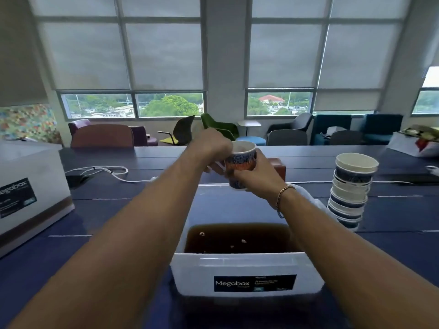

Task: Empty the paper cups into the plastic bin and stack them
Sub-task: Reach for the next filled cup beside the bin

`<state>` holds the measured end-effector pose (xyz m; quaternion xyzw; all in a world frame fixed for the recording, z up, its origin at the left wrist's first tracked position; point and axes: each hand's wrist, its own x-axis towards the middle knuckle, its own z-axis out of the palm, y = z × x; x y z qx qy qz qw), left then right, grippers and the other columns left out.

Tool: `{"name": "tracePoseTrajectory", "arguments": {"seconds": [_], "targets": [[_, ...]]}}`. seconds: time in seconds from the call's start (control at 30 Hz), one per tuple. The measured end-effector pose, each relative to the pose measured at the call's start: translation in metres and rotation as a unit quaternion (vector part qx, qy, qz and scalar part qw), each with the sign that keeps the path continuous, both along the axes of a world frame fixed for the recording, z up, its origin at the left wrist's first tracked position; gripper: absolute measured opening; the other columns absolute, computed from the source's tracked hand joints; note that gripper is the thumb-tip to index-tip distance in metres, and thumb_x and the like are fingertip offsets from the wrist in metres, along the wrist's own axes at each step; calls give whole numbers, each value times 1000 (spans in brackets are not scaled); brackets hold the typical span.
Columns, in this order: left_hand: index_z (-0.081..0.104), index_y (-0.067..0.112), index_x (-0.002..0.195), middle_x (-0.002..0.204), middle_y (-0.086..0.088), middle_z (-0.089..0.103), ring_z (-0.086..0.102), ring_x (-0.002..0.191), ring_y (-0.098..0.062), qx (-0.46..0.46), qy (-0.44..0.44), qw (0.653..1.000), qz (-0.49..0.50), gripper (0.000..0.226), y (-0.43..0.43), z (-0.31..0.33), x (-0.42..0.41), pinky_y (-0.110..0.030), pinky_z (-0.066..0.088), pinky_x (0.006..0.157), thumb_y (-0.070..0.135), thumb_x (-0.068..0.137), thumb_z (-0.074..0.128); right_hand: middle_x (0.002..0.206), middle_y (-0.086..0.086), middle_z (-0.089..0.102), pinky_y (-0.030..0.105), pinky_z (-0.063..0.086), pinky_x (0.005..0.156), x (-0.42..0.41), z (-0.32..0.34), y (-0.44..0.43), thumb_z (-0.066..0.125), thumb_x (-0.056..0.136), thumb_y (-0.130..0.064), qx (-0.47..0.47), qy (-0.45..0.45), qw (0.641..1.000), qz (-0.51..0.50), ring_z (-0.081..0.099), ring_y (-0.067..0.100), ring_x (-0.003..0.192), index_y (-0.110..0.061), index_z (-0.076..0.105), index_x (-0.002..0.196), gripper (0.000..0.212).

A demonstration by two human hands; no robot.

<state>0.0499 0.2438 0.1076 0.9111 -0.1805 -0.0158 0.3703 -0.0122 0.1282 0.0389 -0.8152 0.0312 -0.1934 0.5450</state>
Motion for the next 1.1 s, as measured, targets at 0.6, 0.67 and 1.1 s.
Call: {"name": "tracePoseTrajectory", "arguments": {"seconds": [0.6, 0.67, 1.1], "targets": [[63, 18, 120, 128, -7, 63, 56, 115, -27, 82, -57, 995, -31, 36, 6, -107, 22, -53, 39, 108, 34, 104, 35, 116, -1, 53, 14, 47, 48, -26, -40, -49, 84, 72, -11, -73, 63, 995, -35, 52, 19, 105, -20, 42, 133, 74], [60, 24, 129, 138, -3, 58, 52, 123, -27, 97, -61, 993, -39, 38, 7, -110, 26, -54, 34, 112, 36, 104, 35, 119, 0, 54, 13, 47, 48, -24, -43, -49, 84, 71, -11, -96, 71, 992, -34, 54, 19, 104, -22, 42, 132, 75], [45, 38, 143, 154, 1, 42, 36, 141, -28, 157, -74, 983, -55, 40, 6, -118, 31, -58, 19, 118, 42, 104, 36, 110, -2, 55, 27, 47, 76, -22, -54, -54, 85, 66, -22, -269, 117, 955, -40, 54, 19, 101, -24, 42, 122, 70]]}}
